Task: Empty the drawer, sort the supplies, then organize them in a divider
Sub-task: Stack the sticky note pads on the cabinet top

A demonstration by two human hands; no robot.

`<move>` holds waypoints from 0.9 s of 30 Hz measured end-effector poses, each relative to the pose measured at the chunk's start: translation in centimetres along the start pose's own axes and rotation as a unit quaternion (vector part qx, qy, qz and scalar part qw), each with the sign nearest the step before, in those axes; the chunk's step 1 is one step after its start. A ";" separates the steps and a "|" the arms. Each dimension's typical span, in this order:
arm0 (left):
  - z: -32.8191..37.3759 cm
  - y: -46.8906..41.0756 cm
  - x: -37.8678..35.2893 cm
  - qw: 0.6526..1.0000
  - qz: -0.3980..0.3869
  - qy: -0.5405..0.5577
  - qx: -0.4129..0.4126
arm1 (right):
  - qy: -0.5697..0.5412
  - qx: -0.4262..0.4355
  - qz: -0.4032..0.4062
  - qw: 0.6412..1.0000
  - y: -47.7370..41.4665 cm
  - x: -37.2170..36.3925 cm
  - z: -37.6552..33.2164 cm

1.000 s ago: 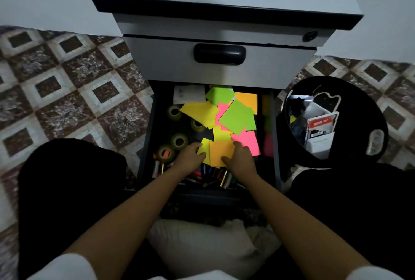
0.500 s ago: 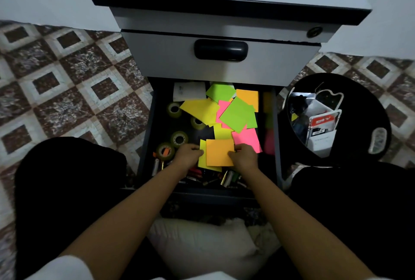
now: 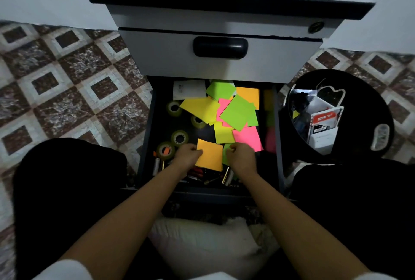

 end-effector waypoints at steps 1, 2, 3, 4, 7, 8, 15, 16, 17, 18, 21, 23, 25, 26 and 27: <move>0.1 0.0 0.1 1.000 0.003 -0.004 -0.003 | 0.020 0.000 0.021 1.000 -0.2 0.8 0.3; 0.2 -0.1 0.2 1.000 0.006 -0.005 -0.006 | 0.036 -0.003 0.040 0.999 -0.6 1.5 0.7; 0.3 -0.1 0.2 1.000 0.007 -0.005 -0.008 | 0.048 -0.006 0.052 0.997 -0.9 2.0 1.0; 0.4 -0.2 0.3 1.000 0.008 -0.003 -0.008 | 0.051 -0.008 0.055 0.997 -1.3 2.3 1.4; 0.5 -0.3 0.6 1.000 0.004 0.011 -0.008 | -0.002 -0.031 0.015 0.999 -2.1 2.1 2.2; 0.4 -0.3 0.6 1.000 0.003 0.019 -0.006 | -0.009 -0.037 0.004 0.999 -2.2 1.9 2.3; 0.6 -0.3 1.3 0.998 0.012 0.058 0.004 | 0.092 -0.039 0.015 0.995 -1.8 1.9 2.3; 0.7 -0.2 1.3 0.998 0.014 0.055 0.001 | 0.085 -0.044 0.023 0.995 -1.7 2.1 2.4; 0.8 -0.2 1.3 0.998 0.016 0.054 -0.002 | 0.082 -0.046 0.033 0.995 -1.6 2.3 2.3; 0.9 -0.2 1.4 0.998 0.019 0.056 -0.005 | 0.083 -0.047 0.044 0.995 -1.4 2.4 2.2; 1.3 0.1 1.4 0.998 0.018 0.060 -0.015 | 0.073 -0.038 0.082 0.993 -1.1 2.9 1.7; 1.6 0.3 1.4 0.997 0.016 0.067 -0.021 | 0.009 -0.033 0.101 0.994 -1.1 3.4 1.2; 1.7 0.4 1.3 0.996 0.014 0.083 -0.025 | -0.062 -0.036 0.109 0.992 -1.1 4.0 0.8; 1.7 0.4 1.2 0.995 0.012 0.093 -0.027 | -0.083 -0.037 0.111 0.990 -1.0 4.3 0.5; 1.8 0.4 1.2 0.994 0.012 0.102 -0.027 | -0.099 -0.037 0.113 0.988 -0.9 4.6 0.1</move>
Point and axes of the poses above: each hand's wrist, its own y-axis away from the middle knuckle, its own x-axis out of the back of the hand, z = x × y, the point moved 8 cm from there along -y, towards the middle knuckle, and after that the axes turned 1 degree about x, right-handed, at the moved point
